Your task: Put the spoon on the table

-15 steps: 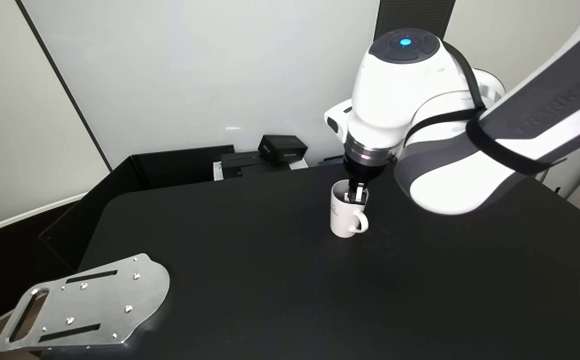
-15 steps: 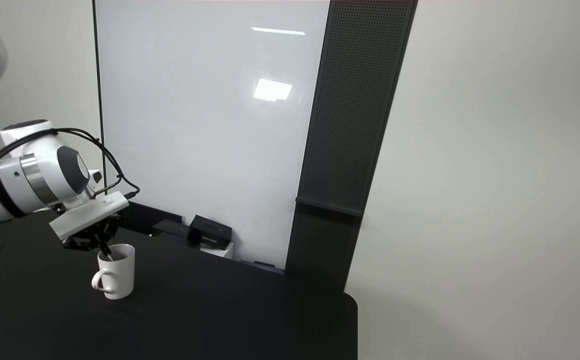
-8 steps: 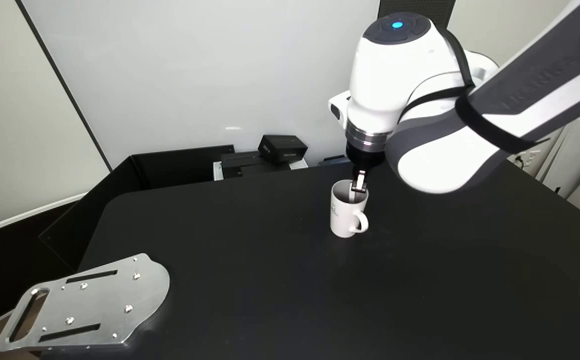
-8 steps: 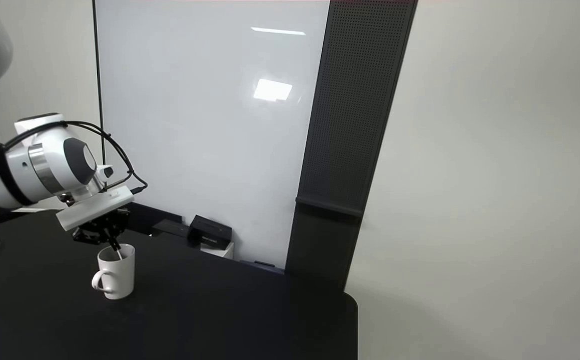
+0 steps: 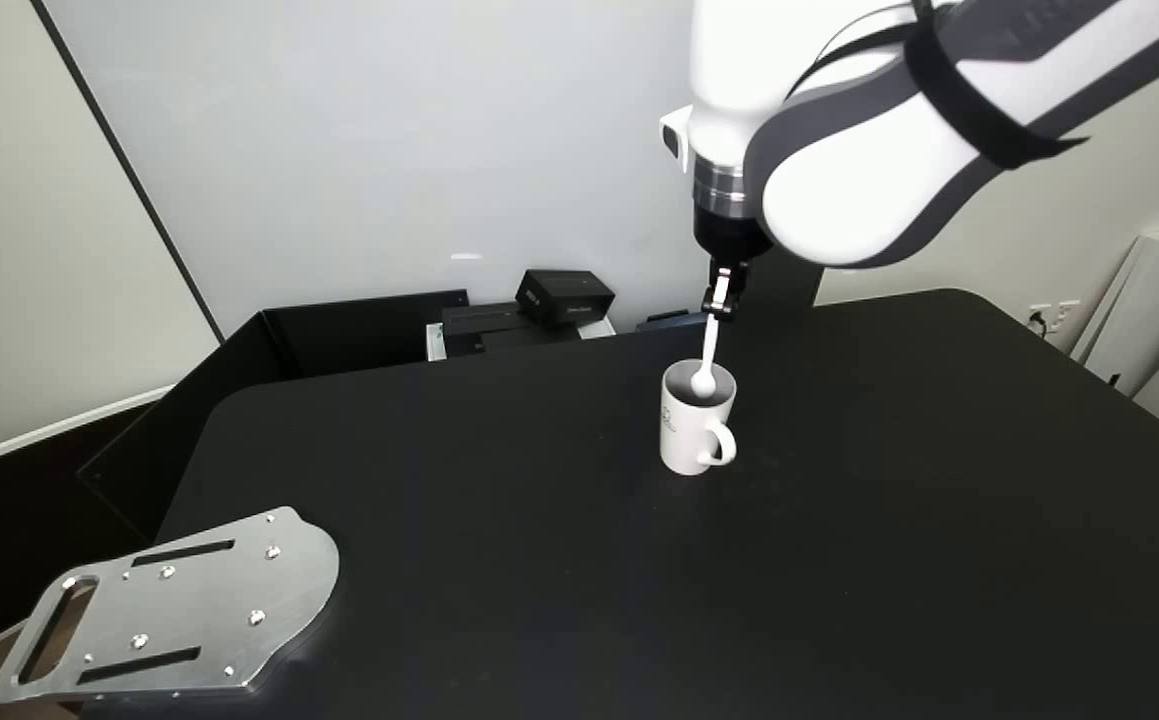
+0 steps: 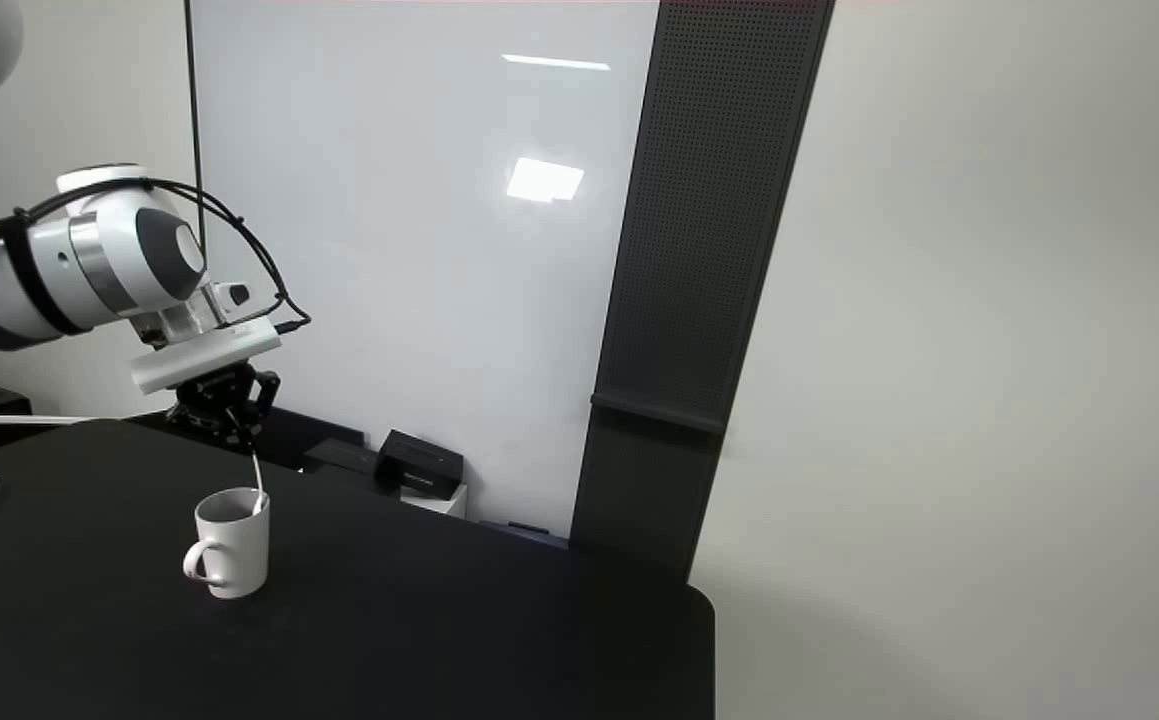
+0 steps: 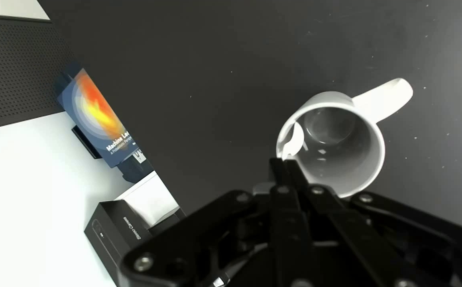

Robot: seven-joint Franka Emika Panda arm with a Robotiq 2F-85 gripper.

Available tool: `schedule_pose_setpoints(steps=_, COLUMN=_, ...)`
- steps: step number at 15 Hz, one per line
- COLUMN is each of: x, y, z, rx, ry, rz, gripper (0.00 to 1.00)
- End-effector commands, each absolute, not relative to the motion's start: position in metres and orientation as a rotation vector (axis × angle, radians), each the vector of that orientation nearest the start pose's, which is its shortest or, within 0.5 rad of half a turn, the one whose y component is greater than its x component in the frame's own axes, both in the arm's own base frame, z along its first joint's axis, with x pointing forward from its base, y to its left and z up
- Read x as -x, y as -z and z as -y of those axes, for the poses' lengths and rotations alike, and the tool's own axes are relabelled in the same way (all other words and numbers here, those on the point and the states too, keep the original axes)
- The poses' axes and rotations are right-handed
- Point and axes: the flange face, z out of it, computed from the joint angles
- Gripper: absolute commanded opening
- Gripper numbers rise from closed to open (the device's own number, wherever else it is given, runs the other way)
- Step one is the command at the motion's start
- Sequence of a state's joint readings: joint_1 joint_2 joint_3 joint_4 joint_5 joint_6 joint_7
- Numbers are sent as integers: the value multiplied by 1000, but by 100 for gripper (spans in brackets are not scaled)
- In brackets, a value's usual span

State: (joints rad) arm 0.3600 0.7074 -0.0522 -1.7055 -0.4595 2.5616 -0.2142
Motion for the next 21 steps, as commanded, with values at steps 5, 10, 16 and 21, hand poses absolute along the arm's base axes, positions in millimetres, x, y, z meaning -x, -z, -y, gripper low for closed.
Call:
schedule_pose_setpoints(steps=5, x=-674, y=-266, z=-201, rx=3135, ry=234, rz=1342, gripper=1)
schedule_pose_setpoints(steps=10, x=-681, y=-304, z=-188, rx=3102, ry=212, rz=1283, gripper=1)
schedule_pose_setpoints(steps=16, x=-670, y=-304, z=-167, rx=3046, ry=171, rz=1267, gripper=1)
schedule_pose_setpoints(steps=21, x=-657, y=-280, z=-137, rx=3045, ry=24, rz=1221, gripper=1)
